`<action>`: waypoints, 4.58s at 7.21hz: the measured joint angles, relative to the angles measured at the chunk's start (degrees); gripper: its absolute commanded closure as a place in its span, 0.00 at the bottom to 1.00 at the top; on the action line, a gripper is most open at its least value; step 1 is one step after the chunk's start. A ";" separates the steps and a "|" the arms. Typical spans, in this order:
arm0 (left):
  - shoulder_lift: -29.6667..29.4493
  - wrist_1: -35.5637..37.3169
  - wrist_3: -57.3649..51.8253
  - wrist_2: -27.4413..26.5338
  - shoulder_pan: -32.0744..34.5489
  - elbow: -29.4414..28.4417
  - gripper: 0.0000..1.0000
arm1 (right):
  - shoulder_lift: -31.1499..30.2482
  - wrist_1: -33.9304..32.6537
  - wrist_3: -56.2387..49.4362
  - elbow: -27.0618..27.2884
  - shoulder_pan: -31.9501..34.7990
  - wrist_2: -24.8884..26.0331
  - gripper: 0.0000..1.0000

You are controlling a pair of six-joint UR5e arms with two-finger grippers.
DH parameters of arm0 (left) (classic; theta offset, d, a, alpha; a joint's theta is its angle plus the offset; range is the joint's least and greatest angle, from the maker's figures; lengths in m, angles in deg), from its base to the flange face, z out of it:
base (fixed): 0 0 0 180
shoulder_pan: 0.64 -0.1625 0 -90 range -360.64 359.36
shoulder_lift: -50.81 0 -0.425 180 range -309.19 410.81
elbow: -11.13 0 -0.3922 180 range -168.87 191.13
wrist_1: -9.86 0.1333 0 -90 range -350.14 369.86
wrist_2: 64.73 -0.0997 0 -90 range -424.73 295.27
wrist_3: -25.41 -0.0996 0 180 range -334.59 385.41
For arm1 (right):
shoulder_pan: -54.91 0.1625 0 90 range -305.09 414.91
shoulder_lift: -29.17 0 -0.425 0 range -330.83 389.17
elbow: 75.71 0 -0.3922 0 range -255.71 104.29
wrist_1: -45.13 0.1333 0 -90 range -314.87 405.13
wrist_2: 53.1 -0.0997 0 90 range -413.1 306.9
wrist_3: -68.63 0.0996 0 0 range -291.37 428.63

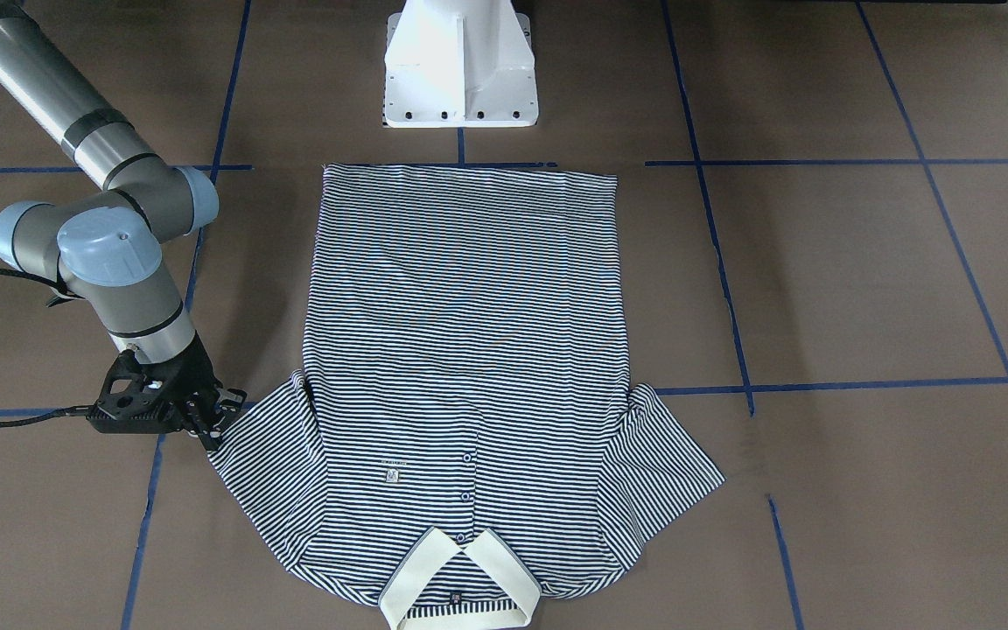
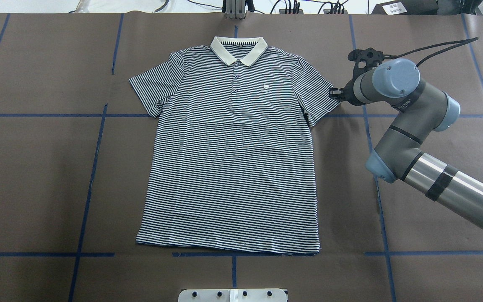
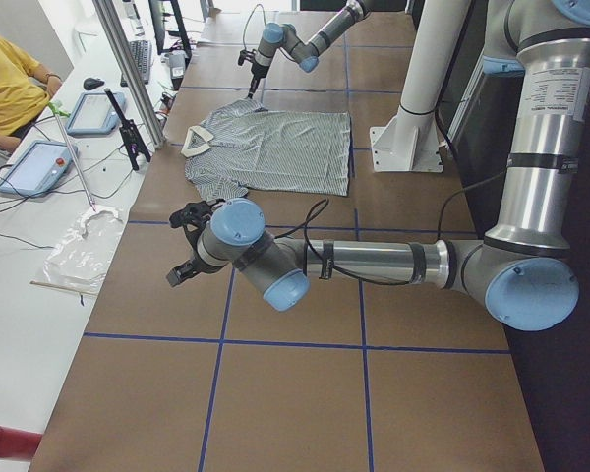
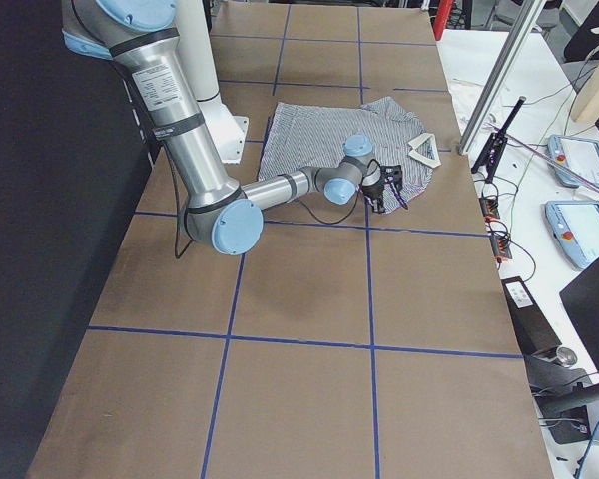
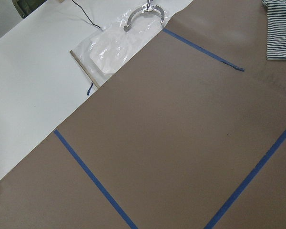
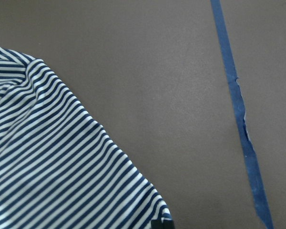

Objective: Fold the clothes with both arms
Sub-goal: 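Fold the sleeve with the right gripper inward across the shirt body, then raise the right gripper away from the shirt while the left arm approaches, then move the left gripper down to the sleeve nearest it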

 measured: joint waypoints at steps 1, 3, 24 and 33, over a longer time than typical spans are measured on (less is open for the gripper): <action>0.00 0.00 0.00 0.00 0.00 0.00 0.00 | 1.62 -2.63 0.05 0.87 0.01 0.53 1.00; 0.00 0.00 0.00 0.00 0.05 0.06 0.00 | 8.45 -16.05 4.36 3.58 -1.24 3.22 1.00; -16.69 -3.61 49.04 -17.72 -25.18 -0.73 0.17 | -5.12 -27.58 -49.13 11.72 32.54 -33.52 0.00; -28.59 0.02 70.49 -41.17 -43.11 -17.83 0.45 | -13.54 -27.17 -57.99 14.59 37.97 -37.62 0.00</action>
